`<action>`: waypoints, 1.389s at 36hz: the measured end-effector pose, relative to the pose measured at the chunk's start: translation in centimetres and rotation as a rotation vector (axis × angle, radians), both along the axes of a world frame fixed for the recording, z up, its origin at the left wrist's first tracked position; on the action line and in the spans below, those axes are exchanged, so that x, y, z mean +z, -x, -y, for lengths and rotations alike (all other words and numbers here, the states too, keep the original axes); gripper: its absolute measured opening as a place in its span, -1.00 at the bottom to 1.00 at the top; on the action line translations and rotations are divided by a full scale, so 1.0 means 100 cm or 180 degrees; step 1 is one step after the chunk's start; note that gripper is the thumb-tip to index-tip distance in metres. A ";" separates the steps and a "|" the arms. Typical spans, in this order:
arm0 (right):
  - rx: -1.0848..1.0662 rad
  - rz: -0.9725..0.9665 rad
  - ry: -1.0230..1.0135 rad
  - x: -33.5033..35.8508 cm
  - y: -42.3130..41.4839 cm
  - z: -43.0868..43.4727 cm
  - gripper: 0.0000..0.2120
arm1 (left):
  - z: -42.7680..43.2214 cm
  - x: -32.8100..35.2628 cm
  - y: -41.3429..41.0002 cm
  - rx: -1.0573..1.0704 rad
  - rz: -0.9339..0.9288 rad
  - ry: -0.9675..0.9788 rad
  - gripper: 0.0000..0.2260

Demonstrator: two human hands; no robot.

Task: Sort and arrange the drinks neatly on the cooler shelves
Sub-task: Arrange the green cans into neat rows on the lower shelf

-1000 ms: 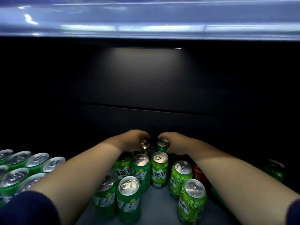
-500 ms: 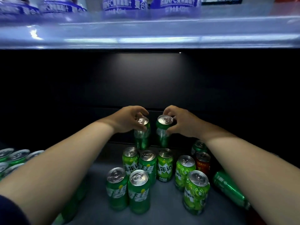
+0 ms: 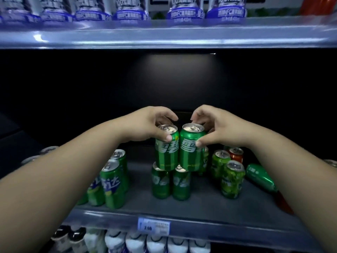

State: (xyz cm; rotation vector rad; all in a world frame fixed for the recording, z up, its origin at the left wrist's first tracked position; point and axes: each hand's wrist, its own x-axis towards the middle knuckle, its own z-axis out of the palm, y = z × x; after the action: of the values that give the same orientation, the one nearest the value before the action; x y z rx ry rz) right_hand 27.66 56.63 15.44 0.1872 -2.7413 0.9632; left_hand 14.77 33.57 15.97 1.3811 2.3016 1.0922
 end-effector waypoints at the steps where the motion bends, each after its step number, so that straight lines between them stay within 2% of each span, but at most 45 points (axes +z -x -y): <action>1: 0.0015 0.0058 0.0065 -0.003 -0.006 0.005 -0.44 | 0.005 -0.003 -0.004 -0.0060 0.0051 0.0014 -0.53; 9: -0.0027 0.0458 0.0345 -0.049 -0.031 0.035 -0.39 | 0.030 -0.052 -0.021 -0.0384 0.0317 0.0218 -0.49; 17: -0.0366 0.0445 0.0167 -0.091 -0.029 0.052 -0.40 | 0.033 -0.089 -0.023 -0.0194 -0.0263 0.0424 -0.49; 20: -0.0493 0.0432 0.0160 -0.099 -0.028 0.055 -0.41 | 0.032 -0.098 -0.021 -0.0129 -0.0262 0.0373 -0.51; 41: -0.0739 0.0497 0.0293 -0.144 -0.014 0.050 -0.46 | 0.026 -0.126 -0.006 -0.0094 -0.0524 0.0528 -0.65; 50: -0.0765 0.0470 0.0309 -0.148 -0.017 0.048 -0.42 | 0.020 -0.122 -0.007 -0.0176 -0.0630 0.0701 -0.53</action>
State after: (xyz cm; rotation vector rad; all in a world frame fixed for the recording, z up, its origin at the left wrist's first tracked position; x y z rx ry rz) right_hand 29.37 51.85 0.67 -0.2340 -2.7552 1.0757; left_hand 15.45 31.55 3.80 1.5125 2.4158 0.6881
